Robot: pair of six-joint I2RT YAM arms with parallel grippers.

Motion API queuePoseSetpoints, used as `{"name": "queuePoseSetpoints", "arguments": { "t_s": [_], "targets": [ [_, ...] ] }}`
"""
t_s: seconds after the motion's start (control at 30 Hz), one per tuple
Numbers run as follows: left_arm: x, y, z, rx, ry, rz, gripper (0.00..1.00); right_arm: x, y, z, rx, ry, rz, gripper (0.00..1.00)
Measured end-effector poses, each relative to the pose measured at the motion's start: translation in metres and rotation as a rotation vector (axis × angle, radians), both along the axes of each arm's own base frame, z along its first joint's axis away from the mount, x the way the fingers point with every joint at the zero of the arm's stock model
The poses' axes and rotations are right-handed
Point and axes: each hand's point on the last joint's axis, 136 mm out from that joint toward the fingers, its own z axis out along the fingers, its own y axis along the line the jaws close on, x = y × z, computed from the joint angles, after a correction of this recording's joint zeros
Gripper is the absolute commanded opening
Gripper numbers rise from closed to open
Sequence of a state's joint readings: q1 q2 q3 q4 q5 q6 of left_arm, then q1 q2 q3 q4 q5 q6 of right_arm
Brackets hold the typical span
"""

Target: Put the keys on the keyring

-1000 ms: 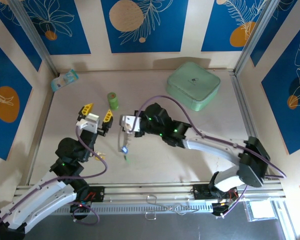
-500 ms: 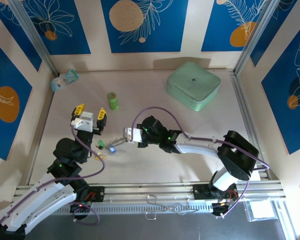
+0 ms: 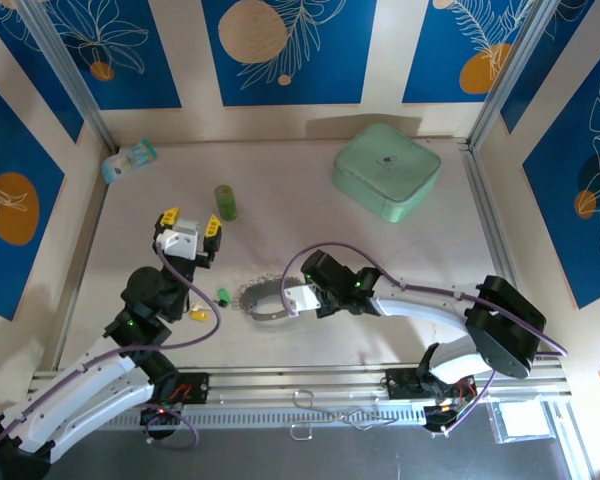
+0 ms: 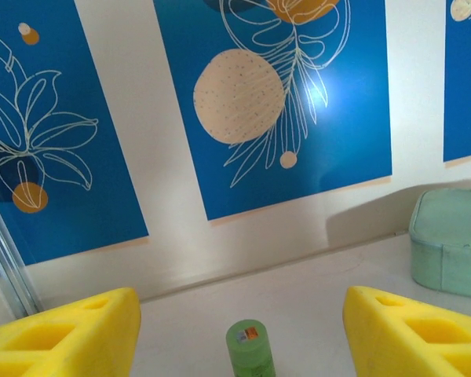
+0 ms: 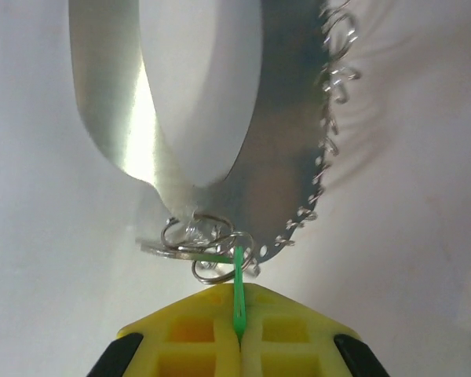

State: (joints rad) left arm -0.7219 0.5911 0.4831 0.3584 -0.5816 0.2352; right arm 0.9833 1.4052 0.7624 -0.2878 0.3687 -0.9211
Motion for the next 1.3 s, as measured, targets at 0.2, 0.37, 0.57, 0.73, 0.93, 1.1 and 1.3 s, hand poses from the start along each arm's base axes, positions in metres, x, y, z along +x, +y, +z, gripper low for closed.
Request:
{"name": "queuePoseSetpoints", "arguments": {
  "t_s": [0.2, 0.37, 0.57, 0.73, 0.93, 1.1, 1.3],
  "targets": [
    [0.001, 0.000, -0.001, 0.000, 0.004, 0.000, 0.68, -0.019, -0.018, -0.015, -0.104, 0.052, 0.013, 0.30],
    [0.002, -0.001, -0.003, 0.004, 0.009, 0.001, 0.69, -0.046, -0.021, -0.019, -0.105, 0.154, 0.036, 0.37],
    [0.006, -0.003, -0.008, 0.019, 0.025, 0.004, 0.69, -0.052, -0.015, 0.009, 0.068, 0.240, -0.047, 0.37],
    [0.011, -0.010, -0.019, 0.024, 0.070, -0.011, 0.69, -0.011, -0.014, 0.060, 0.423, 0.336, -0.353, 0.34],
    [0.015, -0.025, -0.045, 0.026, 0.204, -0.075, 0.69, 0.004, -0.013, 0.065, 0.674, 0.567, -0.712, 0.35],
    [0.012, -0.029, -0.074, -0.043, 0.374, -0.091, 0.69, 0.002, -0.019, 0.045, 0.701, 0.727, -0.970, 0.35],
    [0.005, -0.036, -0.125, -0.151, 0.618, -0.088, 0.66, 0.013, -0.036, 0.014, 0.676, 0.861, -1.268, 0.35]
  ]
}}
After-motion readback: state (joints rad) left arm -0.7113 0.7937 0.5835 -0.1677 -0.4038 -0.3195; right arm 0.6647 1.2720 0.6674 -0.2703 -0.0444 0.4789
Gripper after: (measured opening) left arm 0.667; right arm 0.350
